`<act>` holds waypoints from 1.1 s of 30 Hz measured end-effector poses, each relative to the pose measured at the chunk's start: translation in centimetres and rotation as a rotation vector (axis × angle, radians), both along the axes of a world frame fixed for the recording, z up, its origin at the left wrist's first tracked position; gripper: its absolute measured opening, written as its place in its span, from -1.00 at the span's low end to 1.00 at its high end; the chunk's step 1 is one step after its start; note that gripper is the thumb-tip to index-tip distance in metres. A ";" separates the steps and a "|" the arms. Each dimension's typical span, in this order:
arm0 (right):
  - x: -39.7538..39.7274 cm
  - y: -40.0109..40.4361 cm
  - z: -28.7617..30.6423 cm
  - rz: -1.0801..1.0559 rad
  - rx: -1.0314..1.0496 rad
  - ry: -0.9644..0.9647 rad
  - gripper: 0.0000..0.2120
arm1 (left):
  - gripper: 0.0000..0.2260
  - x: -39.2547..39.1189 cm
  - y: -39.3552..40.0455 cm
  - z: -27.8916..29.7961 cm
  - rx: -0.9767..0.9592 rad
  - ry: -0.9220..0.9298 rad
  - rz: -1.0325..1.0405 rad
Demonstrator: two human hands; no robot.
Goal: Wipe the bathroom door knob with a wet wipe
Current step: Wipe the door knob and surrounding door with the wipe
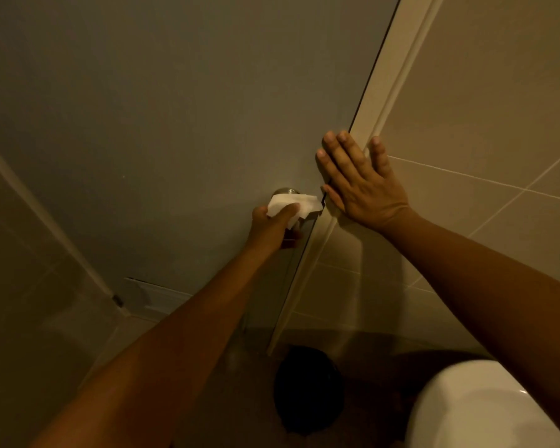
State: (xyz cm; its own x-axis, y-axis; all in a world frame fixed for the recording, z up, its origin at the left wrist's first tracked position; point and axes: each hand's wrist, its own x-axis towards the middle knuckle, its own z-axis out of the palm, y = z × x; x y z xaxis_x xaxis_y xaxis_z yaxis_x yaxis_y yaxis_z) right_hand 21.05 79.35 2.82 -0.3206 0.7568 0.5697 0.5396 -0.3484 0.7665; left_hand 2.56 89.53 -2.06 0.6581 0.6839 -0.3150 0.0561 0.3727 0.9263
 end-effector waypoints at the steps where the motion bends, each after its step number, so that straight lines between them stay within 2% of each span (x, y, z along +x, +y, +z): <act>1: 0.0 0.0 0.0 -0.005 -0.003 0.002 -0.39 | -0.52 -0.1 -0.3 -0.3 0.060 0.014 0.031; 9: -0.8 -0.3 0.5 -0.057 -0.045 0.073 -0.39 | -0.39 -0.4 -0.3 0.8 0.463 0.318 0.029; 12: -2.0 -0.5 0.5 -0.097 -0.066 0.162 -0.42 | -0.41 -1.6 -0.5 1.0 0.590 0.310 0.018; 14: -3.3 -0.5 0.5 -0.112 -0.055 0.246 -0.41 | -0.46 -2.5 -0.1 1.1 0.586 0.288 -0.003; 17: -5.5 -0.5 0.4 -0.099 -0.089 0.436 -0.36 | -0.55 -3.1 1.0 1.6 0.516 0.309 -0.019; 21: -8.3 -0.9 -0.5 -0.107 -0.207 0.613 -0.44 | -0.78 -3.6 2.1 2.0 0.514 0.275 -0.024; 25: -10.5 -1.2 -1.3 -0.162 -0.288 0.851 -0.50 | -0.75 -4.2 2.7 2.8 0.581 0.302 -0.049; 29: -12.3 -0.8 -1.6 -0.264 -0.208 1.304 -0.37 | -0.87 -4.5 3.2 3.8 0.551 0.251 -0.132; 31: -13.0 -0.2 -1.6 -0.298 -0.193 1.468 -0.32 | -0.80 -4.7 3.5 4.3 0.550 0.250 -0.203; 33: -13.7 0.4 -1.8 -0.297 -0.149 1.568 -0.42 | -0.77 -5.1 3.7 4.7 0.569 0.256 -0.264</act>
State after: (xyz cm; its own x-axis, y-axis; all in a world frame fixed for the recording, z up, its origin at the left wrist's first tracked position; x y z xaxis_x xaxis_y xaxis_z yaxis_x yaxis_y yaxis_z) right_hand 7.33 79.74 1.03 0.6434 0.7592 0.0981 0.7191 -0.5555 -0.4175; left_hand -2.56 93.26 2.68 0.7785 0.6157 -0.1222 0.3223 -0.2250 0.9195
